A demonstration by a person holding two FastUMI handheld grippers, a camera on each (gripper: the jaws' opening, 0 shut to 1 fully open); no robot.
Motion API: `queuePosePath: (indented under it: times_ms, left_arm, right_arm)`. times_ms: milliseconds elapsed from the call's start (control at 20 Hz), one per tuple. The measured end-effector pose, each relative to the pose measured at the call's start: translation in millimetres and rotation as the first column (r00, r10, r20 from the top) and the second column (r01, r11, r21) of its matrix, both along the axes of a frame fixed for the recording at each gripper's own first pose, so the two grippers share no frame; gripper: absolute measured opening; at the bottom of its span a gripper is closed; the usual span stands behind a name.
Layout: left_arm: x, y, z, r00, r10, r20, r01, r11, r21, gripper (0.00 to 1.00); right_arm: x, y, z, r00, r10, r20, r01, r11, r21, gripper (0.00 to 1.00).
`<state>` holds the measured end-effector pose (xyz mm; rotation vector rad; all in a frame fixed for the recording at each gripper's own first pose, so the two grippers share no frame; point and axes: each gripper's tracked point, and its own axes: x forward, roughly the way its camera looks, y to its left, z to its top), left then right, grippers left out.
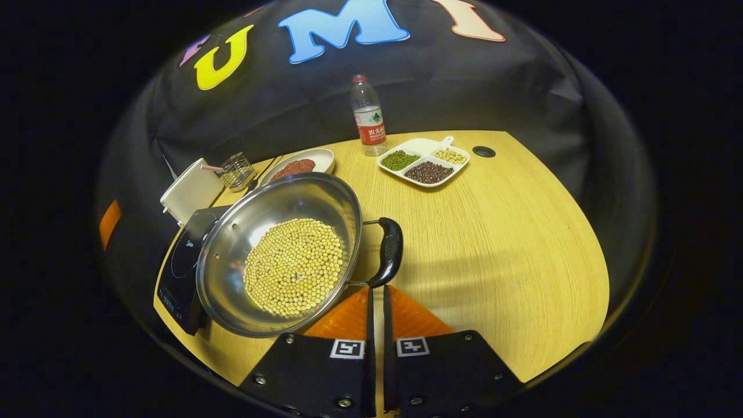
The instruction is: First push the handle of the pot to place it horizontally, then grasp the pot with both hands and set it on the induction cooktop.
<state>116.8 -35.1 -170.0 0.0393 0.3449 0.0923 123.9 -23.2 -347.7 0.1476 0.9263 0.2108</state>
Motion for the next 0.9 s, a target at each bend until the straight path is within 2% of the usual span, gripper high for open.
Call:
queuePosePath:
  times_ms: [50, 150, 200, 250, 300, 400, 450, 600, 650, 700, 800, 900]
  left_arm:
    - [3.7, -0.2, -8.1, 1.000, -0.003, -0.018, 0.003, 1.000, -0.010, 0.97]
    - [11.7, -0.2, -23.5, 0.999, -0.011, -0.051, 0.009, 0.999, -0.035, 0.94]
    - [15.6, -0.5, -30.8, 0.998, -0.016, -0.062, 0.014, 0.999, -0.046, 1.00]
    - [20.0, -0.6, -37.1, 0.997, -0.023, -0.073, 0.019, 0.998, -0.053, 0.97]
    - [23.9, -1.5, -44.8, 0.996, -0.032, -0.087, 0.027, 0.998, -0.057, 1.00]
    - [33.1, -3.6, -58.5, 0.992, -0.053, -0.113, 0.045, 0.996, -0.072, 0.94]
    - [38.3, -8.0, -63.8, 0.990, -0.071, -0.123, 0.061, 0.994, -0.088, 0.94]
    - [50.6, -17.5, -89.1, 0.978, -0.120, -0.172, 0.100, 0.988, -0.117, 1.00]
    - [56.0, -21.1, -98.1, 0.973, -0.133, -0.189, 0.110, 0.986, -0.128, 0.94]
    - [61.9, -23.3, -108.2, 0.969, -0.140, -0.205, 0.114, 0.984, -0.136, 0.97]
    - [72.4, -25.6, -126.2, 0.960, -0.152, -0.236, 0.120, 0.982, -0.145, 0.94]
    - [78.0, -27.7, -145.3, 0.947, -0.166, -0.275, 0.127, 0.980, -0.153, 0.97]
  right_arm:
    - [1.9, -0.3, 7.9, 1.000, -0.009, 0.030, 0.009, 1.000, 0.002, 0.12]
    - [9.5, -6.4, 18.5, 0.996, -0.033, 0.089, 0.033, 0.999, 0.000, 0.80]
    - [13.3, -10.8, 27.0, 0.992, -0.050, 0.117, 0.051, 0.999, -0.006, 0.82]
    - [16.5, -12.7, 29.5, 0.989, -0.065, 0.135, 0.067, 0.998, -0.012, 0.98]
    - [17.2, -15.9, 31.9, 0.986, -0.076, 0.147, 0.079, 0.997, -0.016, 0.99]
    - [19.9, -18.3, 31.1, 0.984, -0.091, 0.152, 0.096, 0.995, -0.024, 0.99]
    - [19.6, -18.7, 30.6, 0.984, -0.094, 0.150, 0.099, 0.995, -0.026, 0.99]
    - [21.8, -15.4, 26.4, 0.985, -0.094, 0.146, 0.100, 0.995, -0.032, 0.99]
    - [24.1, -13.2, 24.9, 0.985, -0.094, 0.147, 0.099, 0.995, -0.031, 0.99]
    - [24.5, -10.6, 23.5, 0.985, -0.094, 0.146, 0.099, 0.995, -0.028, 0.99]
    - [29.2, -7.0, 19.9, 0.985, -0.095, 0.143, 0.099, 0.995, -0.027, 0.99]
    - [31.7, -4.1, 14.4, 0.986, -0.092, 0.136, 0.097, 0.995, -0.031, 0.99]
